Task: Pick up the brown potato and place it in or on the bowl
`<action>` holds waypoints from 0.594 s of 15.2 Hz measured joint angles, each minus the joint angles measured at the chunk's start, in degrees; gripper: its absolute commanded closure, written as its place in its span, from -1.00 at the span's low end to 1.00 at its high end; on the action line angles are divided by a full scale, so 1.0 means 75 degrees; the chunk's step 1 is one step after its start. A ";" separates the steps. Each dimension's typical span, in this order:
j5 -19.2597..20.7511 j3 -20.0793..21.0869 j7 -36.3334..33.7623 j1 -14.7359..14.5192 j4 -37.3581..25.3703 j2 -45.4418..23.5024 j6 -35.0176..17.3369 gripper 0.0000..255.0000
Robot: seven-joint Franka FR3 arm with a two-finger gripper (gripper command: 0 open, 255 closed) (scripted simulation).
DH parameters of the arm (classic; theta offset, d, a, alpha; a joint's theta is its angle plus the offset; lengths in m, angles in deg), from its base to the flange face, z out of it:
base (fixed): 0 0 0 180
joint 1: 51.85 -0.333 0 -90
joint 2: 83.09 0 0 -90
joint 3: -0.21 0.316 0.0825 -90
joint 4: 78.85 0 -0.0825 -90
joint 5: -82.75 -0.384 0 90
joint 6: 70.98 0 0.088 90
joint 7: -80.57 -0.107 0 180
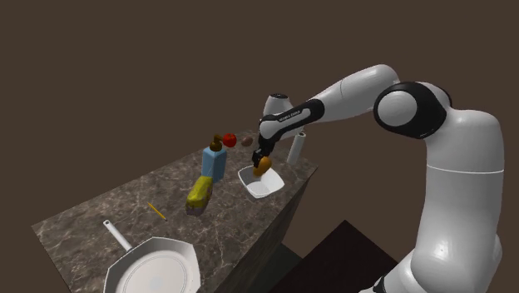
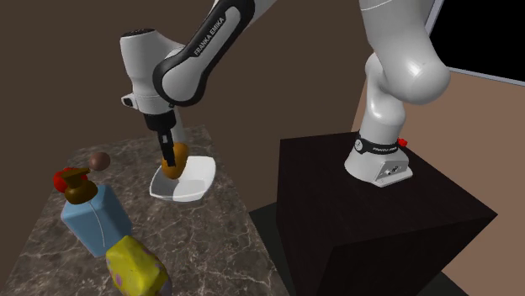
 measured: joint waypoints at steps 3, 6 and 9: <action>0.0029 -0.0020 -0.0021 -0.0010 -0.0006 -0.0223 -0.0216 1.00; 0.0064 -0.0043 -0.0064 -0.0035 0.0015 -0.0452 -0.0467 1.00; 0.0072 -0.0049 -0.0068 -0.0035 0.0028 -0.0520 -0.0546 1.00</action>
